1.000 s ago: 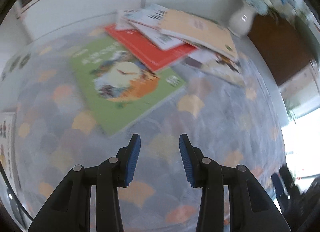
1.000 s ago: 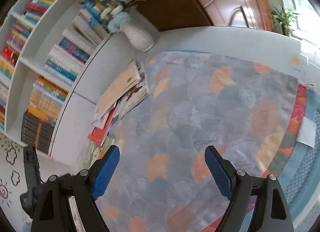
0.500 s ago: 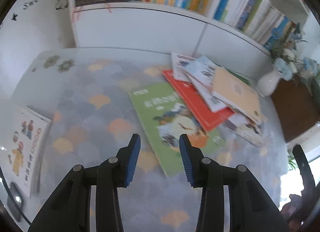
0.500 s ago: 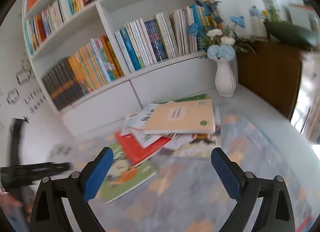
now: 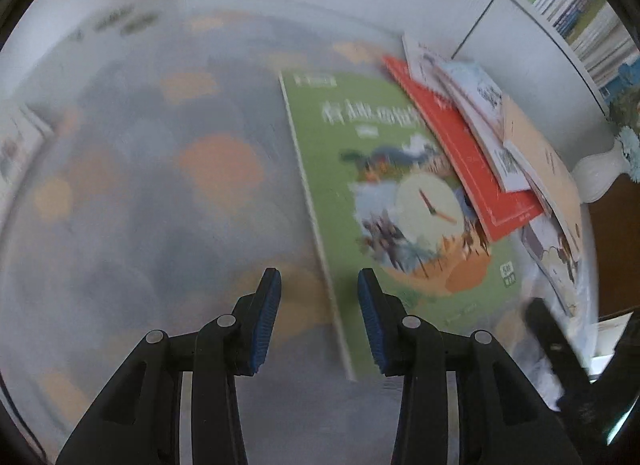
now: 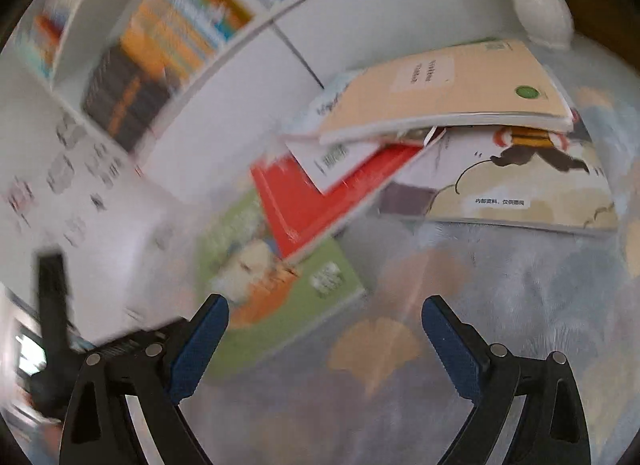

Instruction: Organize books

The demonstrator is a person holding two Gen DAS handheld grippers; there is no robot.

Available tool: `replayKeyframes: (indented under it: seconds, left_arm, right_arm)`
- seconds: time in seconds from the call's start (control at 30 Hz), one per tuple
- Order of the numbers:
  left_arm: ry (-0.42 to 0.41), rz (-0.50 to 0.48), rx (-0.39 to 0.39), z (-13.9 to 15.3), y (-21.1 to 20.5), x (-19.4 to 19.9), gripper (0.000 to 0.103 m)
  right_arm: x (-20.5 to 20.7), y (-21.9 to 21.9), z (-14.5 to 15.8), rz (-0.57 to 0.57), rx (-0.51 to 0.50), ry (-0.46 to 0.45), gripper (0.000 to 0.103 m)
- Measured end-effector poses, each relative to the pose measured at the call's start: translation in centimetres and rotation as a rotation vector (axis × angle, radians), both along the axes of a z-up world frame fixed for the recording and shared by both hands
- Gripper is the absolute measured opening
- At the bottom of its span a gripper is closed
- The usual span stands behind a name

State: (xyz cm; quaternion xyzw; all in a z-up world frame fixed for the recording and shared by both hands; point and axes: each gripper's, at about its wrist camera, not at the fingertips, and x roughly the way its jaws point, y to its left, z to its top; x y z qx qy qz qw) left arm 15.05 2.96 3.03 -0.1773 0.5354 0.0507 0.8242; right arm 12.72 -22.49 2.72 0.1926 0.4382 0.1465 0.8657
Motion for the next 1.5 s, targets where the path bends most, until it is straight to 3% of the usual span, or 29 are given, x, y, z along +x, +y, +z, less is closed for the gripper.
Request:
replayKeyframes:
  seconds: [0.17,0.27,0.4,0.5,0.6,0.63,0.67,0.73,0.77,0.83,0.87,0.93,1.03,1.1,1.2,1.3,1.4,1.5]
  left_arm:
    - [-0.028,-0.010,-0.046,-0.1,-1.2,0.0,0.037]
    - [-0.047,-0.007,-0.016,0.0,-1.9,-0.3,0.038]
    - [-0.034,-0.014,-0.077,-0.1,-1.4,-0.5,0.038]
    - [-0.025,-0.017,-0.114,-0.2,-1.2,-0.9,0.038]
    - [-0.019,-0.030,-0.117,-0.1,-1.7,-1.8,0.037]
    - [-0.019,-0.054,-0.077,0.0,-2.5,-1.9,0.036]
    - [-0.016,-0.067,-0.054,0.1,-2.9,-1.9,0.036]
    - [-0.019,-0.095,-0.055,0.0,-3.0,-2.0,0.038]
    - [-0.027,-0.094,-0.081,0.0,-2.7,-2.1,0.040]
    - [-0.041,-0.074,-0.156,-0.1,-1.8,-2.1,0.046]
    - [-0.043,-0.047,-0.224,-0.4,-1.1,-2.2,0.048]
    - [-0.037,-0.027,-0.266,-0.5,-0.7,-2.2,0.048]
    - [-0.018,-0.068,-0.237,-0.4,-1.0,-1.9,0.048]
    - [-0.015,-0.089,-0.212,-0.4,-1.3,-1.7,0.044]
    - [-0.025,-0.097,-0.194,-0.4,-1.6,-1.9,0.044]
    - [-0.032,-0.093,-0.173,-0.3,-1.7,-2.2,0.045]
    - [-0.021,-0.102,-0.160,-0.3,-1.8,-2.1,0.046]
    - [-0.013,-0.082,-0.207,-0.4,-1.1,-1.8,0.047]
  right_arm:
    - [0.4,1.8,-0.6,0.071,-0.075,-0.067,0.098]
    - [0.7,2.7,-0.7,0.145,-0.033,-0.070,0.098]
    - [0.6,3.1,-0.8,0.132,-0.011,-0.068,0.098]
    - [-0.1,3.3,-0.7,0.136,0.047,-0.043,0.087]
    - [-1.1,4.1,-0.8,0.194,0.086,-0.021,0.067]
    - [-1.8,5.0,-0.7,0.243,0.062,-0.029,0.064]
    - [-2.7,6.6,-0.5,0.303,-0.033,-0.066,0.060]
    - [-3.8,8.4,-0.3,0.364,-0.145,-0.107,0.057]
    - [-3.9,8.6,-0.3,0.375,-0.130,-0.110,0.057]
    - [-3.6,7.4,-0.8,0.354,-0.004,-0.072,0.057]
    - [-3.4,7.0,-1.0,0.340,0.037,-0.066,0.057]
    - [-3.0,6.5,-1.4,0.329,0.105,-0.052,0.059]
    - [-2.8,6.8,-1.3,0.356,0.090,-0.057,0.059]
    - [-2.6,7.1,-0.9,0.384,0.014,-0.073,0.059]
    - [-2.3,5.2,-0.2,0.250,-0.119,-0.103,0.059]
    - [-0.4,2.0,-0.1,0.145,-0.032,-0.073,0.067]
    - [2.5,0.9,-1.3,0.161,0.118,-0.029,0.078]
    - [4.2,1.4,-1.5,0.179,0.162,-0.060,0.083]
